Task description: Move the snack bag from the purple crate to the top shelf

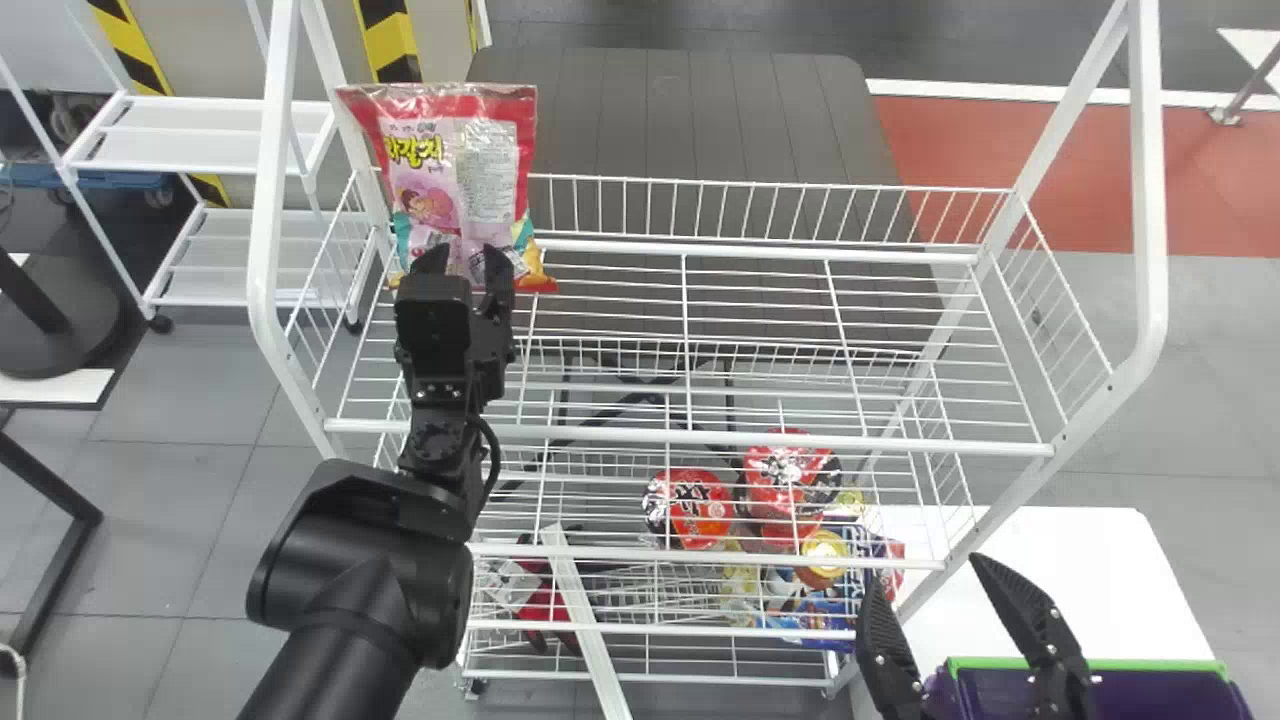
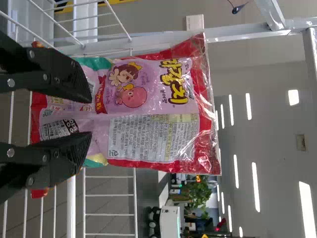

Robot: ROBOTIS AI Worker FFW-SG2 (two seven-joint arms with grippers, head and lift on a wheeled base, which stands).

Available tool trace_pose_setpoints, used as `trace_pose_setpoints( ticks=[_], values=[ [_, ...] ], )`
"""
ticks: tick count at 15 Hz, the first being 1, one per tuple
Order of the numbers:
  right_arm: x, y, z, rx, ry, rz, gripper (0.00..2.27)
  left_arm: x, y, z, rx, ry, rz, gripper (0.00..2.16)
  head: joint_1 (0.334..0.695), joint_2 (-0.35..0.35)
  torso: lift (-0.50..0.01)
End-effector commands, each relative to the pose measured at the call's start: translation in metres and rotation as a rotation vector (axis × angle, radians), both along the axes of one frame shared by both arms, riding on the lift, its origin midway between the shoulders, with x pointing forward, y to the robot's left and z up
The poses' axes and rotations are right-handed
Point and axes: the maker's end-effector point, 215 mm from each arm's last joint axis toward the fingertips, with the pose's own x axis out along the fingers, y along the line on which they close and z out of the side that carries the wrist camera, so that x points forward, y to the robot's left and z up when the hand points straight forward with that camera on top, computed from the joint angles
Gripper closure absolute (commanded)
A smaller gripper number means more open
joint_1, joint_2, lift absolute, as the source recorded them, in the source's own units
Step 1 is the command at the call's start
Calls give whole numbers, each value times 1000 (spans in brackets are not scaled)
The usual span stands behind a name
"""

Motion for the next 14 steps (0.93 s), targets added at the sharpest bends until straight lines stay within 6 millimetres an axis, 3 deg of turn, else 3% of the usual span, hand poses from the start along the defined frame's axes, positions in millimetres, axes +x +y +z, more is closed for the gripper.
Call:
trace_pose_setpoints(
  ticks=[1, 3, 8, 12, 14],
  values=[
    [-1, 0, 2, 3, -6, -1, 299, 0, -1, -1, -4, 2, 2, 255, 695, -38, 2],
    [0, 0, 3, 2, -8, 0, 299, -3, 0, 1, -8, -11, 9, 117, 695, -37, 2],
    [5, -1, 13, 1, -21, -3, 299, -18, 5, 15, -17, -14, -4, 100, 695, -38, 2],
    [14, -4, 27, -24, -28, -4, 299, -67, 20, 50, 8, -27, -40, 107, 695, -38, 2],
    [22, -11, 42, -40, -32, -17, 299, -92, 15, 56, 0, -28, -65, 103, 695, -29, 2]
  ],
)
